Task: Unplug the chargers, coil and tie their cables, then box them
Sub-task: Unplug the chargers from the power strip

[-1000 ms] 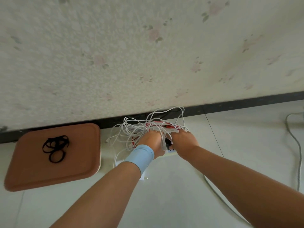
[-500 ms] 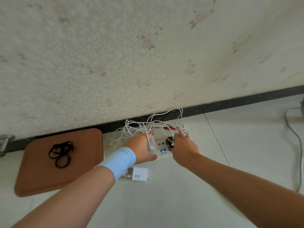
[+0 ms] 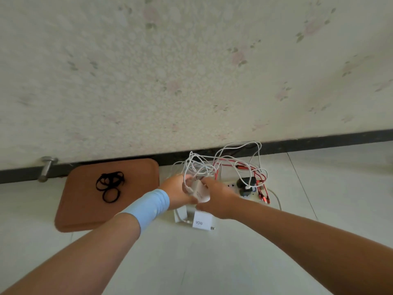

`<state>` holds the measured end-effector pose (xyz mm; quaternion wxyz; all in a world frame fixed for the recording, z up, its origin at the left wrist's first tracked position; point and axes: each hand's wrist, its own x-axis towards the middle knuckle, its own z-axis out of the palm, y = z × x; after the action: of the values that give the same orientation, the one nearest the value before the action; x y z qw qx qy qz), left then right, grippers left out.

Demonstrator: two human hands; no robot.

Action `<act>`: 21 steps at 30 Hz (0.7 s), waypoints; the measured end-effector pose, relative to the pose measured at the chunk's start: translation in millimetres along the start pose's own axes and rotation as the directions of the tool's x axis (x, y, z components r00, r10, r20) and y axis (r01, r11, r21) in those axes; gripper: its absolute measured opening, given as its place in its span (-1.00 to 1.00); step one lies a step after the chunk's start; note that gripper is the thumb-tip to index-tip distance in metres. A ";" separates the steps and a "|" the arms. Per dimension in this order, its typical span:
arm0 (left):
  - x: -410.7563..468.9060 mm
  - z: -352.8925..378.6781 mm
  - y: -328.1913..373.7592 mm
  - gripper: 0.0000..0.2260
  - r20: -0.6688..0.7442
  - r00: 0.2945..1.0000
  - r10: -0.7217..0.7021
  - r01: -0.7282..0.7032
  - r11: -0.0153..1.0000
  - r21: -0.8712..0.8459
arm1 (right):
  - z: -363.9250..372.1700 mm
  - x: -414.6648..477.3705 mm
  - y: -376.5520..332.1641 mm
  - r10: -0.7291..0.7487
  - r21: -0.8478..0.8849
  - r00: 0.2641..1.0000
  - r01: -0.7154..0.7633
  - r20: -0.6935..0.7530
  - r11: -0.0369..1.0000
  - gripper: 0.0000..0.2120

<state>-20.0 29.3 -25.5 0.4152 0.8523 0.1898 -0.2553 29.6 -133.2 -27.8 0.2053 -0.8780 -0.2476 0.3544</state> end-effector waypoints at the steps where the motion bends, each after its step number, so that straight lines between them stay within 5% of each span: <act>1: -3.6 -3.6 -2.5 -0.53 -0.029 0.998 -0.048 0.051 0.992 0.116 | 6.5 3.1 -1.9 0.012 -0.032 1.000 -0.012 0.015 0.999 -0.29; 3: -8.0 -9.9 -5.5 -0.73 -0.194 0.980 -0.051 0.121 0.923 0.366 | 18.8 10.0 -5.8 0.042 -0.080 0.999 -0.040 0.020 0.996 -0.25; 6: -7.1 -13.4 -11.2 -0.81 -0.348 0.920 0.179 0.056 0.819 0.571 | 36.2 22.2 -13.4 0.108 -0.078 0.994 -0.108 -0.001 0.991 -0.24; 10: 0.0 -1.9 -13.4 -0.75 -0.055 0.899 0.435 -0.262 0.635 0.727 | 50.5 36.0 -23.2 0.138 -0.038 0.990 -0.139 -0.019 0.990 -0.34; 16: 12.0 9.5 -28.1 -0.57 0.102 0.988 0.116 -0.154 0.710 0.687 | 52.7 38.0 -9.3 0.075 0.050 0.996 -0.077 0.050 0.996 -0.48; 19: 16.1 7.8 -18.4 -0.61 0.101 0.984 0.149 -0.176 0.662 0.729 | 39.6 25.1 6.9 0.094 0.192 0.995 -0.097 0.026 0.977 -0.47; 21: 20.0 9.9 -6.3 -0.69 0.069 0.968 0.239 -0.212 0.646 0.733 | 26.7 14.3 22.3 0.108 0.186 0.994 -0.100 -0.031 0.977 -0.64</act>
<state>-10.2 27.2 -46.4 0.0627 0.9679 -0.0295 -0.2416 25.7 -137.6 -65.0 0.2717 -0.8742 -0.1632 0.3679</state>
